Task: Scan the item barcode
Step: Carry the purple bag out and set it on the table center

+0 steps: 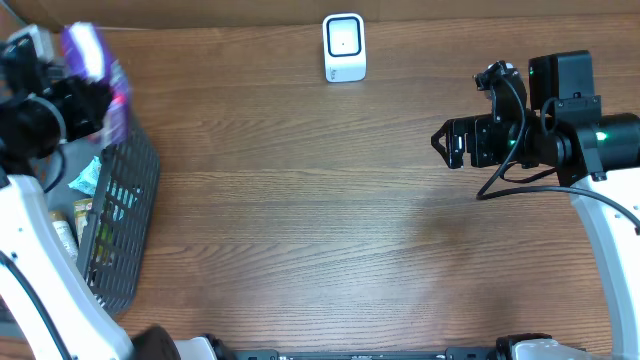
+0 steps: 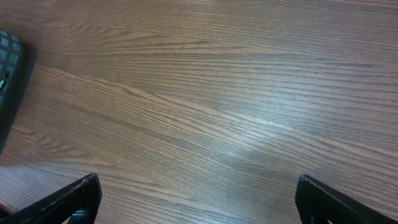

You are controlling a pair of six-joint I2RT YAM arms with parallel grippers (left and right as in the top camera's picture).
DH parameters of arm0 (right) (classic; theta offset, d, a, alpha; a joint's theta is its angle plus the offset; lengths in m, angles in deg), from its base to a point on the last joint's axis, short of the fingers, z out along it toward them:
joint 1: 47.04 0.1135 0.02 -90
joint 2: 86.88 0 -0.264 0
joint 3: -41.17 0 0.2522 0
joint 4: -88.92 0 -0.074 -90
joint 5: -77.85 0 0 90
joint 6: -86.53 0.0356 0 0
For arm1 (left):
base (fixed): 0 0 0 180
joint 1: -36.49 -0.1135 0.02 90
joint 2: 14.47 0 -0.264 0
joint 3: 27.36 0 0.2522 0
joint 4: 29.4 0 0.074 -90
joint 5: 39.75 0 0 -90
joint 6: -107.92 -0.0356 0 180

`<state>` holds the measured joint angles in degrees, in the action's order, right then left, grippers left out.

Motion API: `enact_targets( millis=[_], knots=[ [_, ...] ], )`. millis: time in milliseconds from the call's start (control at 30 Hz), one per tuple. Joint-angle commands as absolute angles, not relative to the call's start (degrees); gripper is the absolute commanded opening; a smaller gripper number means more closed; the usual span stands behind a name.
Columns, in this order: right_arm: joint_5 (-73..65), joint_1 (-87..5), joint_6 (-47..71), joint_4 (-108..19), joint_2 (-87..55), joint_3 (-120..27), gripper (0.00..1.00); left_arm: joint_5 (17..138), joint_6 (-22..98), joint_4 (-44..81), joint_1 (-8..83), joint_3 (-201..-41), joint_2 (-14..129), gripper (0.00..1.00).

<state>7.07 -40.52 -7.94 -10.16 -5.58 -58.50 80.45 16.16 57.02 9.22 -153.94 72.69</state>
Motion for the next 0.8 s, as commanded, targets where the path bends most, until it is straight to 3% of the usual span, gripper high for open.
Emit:
enact_targets(
  millis=[0, 367, 567, 767],
  knots=[
    [6.8, -40.1, -8.0, -10.3, -5.6, -58.4, 1.0, 87.6, 13.1, 56.3, 15.1, -156.6, 67.0, 0.04],
    [6.8, -40.1, -8.0, -10.8, -5.6, -58.4, 1.0, 90.0, 16.3, 54.2, 42.9, -147.8, 71.5, 0.05],
    [6.7, -40.1, -8.0, -10.9, -5.6, -58.4, 1.0, 96.3, 29.7, 39.9, 52.3, -136.4, 80.0, 0.04],
    [6.7, -40.1, -8.0, -10.5, -5.6, -58.4, 1.0, 105.3, 42.5, 23.3, 54.9, -127.7, 87.0, 0.04]
  ],
)
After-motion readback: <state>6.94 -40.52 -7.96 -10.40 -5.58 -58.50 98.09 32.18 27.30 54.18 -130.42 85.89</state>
